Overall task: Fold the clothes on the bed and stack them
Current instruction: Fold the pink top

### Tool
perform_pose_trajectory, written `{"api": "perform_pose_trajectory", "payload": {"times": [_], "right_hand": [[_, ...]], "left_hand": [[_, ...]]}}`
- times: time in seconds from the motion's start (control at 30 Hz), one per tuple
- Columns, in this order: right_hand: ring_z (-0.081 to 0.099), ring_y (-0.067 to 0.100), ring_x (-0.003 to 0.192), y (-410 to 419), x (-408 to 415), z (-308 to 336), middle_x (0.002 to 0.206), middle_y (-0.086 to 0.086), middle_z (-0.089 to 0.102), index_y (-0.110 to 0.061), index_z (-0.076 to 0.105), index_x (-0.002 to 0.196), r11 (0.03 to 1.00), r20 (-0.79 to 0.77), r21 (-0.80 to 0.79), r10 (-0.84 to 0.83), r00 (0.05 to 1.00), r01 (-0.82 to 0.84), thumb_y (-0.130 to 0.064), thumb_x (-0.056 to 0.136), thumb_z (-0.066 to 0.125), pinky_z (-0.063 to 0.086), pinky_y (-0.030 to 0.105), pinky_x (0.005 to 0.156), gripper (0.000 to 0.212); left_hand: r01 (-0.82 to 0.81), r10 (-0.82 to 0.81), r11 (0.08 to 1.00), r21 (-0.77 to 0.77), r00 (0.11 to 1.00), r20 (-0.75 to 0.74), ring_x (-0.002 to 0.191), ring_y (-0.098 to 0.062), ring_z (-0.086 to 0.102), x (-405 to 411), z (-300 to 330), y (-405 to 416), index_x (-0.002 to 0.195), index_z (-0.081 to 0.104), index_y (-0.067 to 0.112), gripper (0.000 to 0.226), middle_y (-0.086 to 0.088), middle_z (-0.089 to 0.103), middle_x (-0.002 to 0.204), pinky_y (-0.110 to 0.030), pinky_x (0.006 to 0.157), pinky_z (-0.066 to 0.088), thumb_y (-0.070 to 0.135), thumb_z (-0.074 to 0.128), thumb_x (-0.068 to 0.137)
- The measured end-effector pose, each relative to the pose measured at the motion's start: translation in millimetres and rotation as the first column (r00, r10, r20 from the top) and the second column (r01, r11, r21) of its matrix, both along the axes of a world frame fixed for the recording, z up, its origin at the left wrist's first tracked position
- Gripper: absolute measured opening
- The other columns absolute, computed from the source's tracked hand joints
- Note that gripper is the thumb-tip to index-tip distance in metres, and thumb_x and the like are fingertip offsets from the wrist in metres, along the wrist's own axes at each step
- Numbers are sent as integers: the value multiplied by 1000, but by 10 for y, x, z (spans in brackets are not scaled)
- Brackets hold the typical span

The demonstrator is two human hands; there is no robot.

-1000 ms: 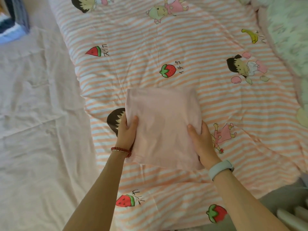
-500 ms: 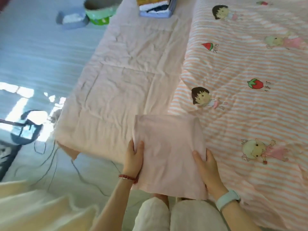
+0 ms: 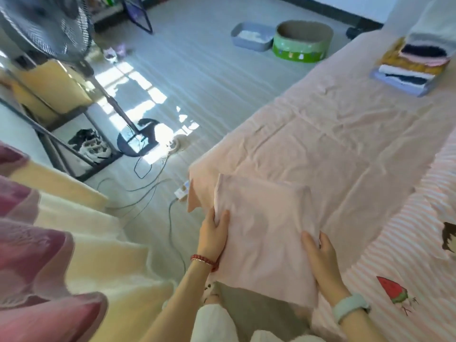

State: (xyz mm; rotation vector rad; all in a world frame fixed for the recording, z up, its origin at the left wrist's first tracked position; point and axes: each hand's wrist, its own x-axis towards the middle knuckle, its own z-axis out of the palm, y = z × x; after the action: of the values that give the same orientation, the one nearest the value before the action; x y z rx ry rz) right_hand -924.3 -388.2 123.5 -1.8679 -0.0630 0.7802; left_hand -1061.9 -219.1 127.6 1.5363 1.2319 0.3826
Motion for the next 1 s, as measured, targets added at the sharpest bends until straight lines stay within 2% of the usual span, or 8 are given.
{"api": "perform_pose_trajectory", "payload": {"times": [0.1, 0.17, 0.23, 0.5, 0.6, 0.7, 0.9, 1.0], "right_hand": [[57, 16, 86, 859, -256, 53, 99, 0, 60, -12, 53, 112, 999, 9, 17, 44, 999, -44, -22, 93, 51, 44, 31, 75, 21], [58, 22, 93, 1400, -429, 81, 105, 3, 60, -11, 53, 116, 996, 17, 26, 82, 997, -82, -24, 93, 51, 46, 34, 83, 26], [58, 20, 93, 1873, -578, 109, 104, 1, 60, -15, 53, 114, 992, 5, 45, 117, 993, -117, -26, 92, 52, 47, 36, 84, 25], [57, 18, 89, 3473, -599, 127, 98, 0, 59, -18, 51, 110, 962, -4, 60, 269, 963, -268, -30, 92, 53, 47, 35, 78, 21], [57, 18, 84, 4044, -435, 79, 96, 5, 60, -13, 53, 104, 961, -4, 73, 267, 964, -266, -27, 92, 52, 47, 33, 71, 19], [56, 14, 79, 4686, -150, 63, 93, 4, 60, -11, 54, 102, 968, 9, 79, 240, 971, -240, -25, 93, 52, 43, 28, 64, 17], [53, 6, 74, 5839, 604, 223, 86, 0, 57, -11, 54, 96, 981, 47, 113, 154, 987, -159, -20, 93, 50, 39, 20, 58, 10], [54, 12, 76, 6171, 945, 292, 88, 0, 58, -8, 55, 99, 986, 61, 119, 109, 992, -115, -20, 93, 51, 40, 19, 60, 14]], "left_hand": [[-43, 43, 996, 78, 999, 7, 103, -21, 56, -291, 139, 786, 112, 55, 10, 24, -4, 60, 110, -24, 78, 40, 25, 49, 95], [-89, 88, 991, 99, 996, 11, 93, -18, 57, -507, 229, 1255, 109, 54, 10, 21, 2, 60, 98, -19, 67, 38, 25, 49, 95], [-141, 142, 985, 103, 990, 0, 82, -13, 54, -710, 274, 1662, 104, 54, 12, 16, 8, 58, 87, -18, 59, 36, 24, 49, 95], [-280, 283, 956, 92, 959, -20, 80, -9, 56, -950, 268, 2977, 101, 54, 16, 12, 10, 59, 88, -16, 67, 42, 25, 49, 95], [-260, 266, 959, 115, 963, -38, 76, -6, 55, -786, 259, 3575, 99, 54, 15, 16, 9, 59, 85, -19, 63, 41, 30, 50, 95], [-232, 239, 962, 144, 970, -37, 82, -18, 57, -472, 278, 4273, 99, 55, 12, 32, 3, 61, 87, -31, 71, 43, 42, 49, 89], [-136, 150, 969, 208, 987, -56, 78, -13, 58, 390, 506, 5497, 98, 53, 19, 12, 6, 60, 85, -33, 70, 45, 30, 47, 95], [-97, 113, 966, 239, 992, -53, 78, -13, 57, 791, 618, 5903, 96, 53, 17, 11, 5, 60, 83, -32, 68, 46, 27, 48, 95]]}}
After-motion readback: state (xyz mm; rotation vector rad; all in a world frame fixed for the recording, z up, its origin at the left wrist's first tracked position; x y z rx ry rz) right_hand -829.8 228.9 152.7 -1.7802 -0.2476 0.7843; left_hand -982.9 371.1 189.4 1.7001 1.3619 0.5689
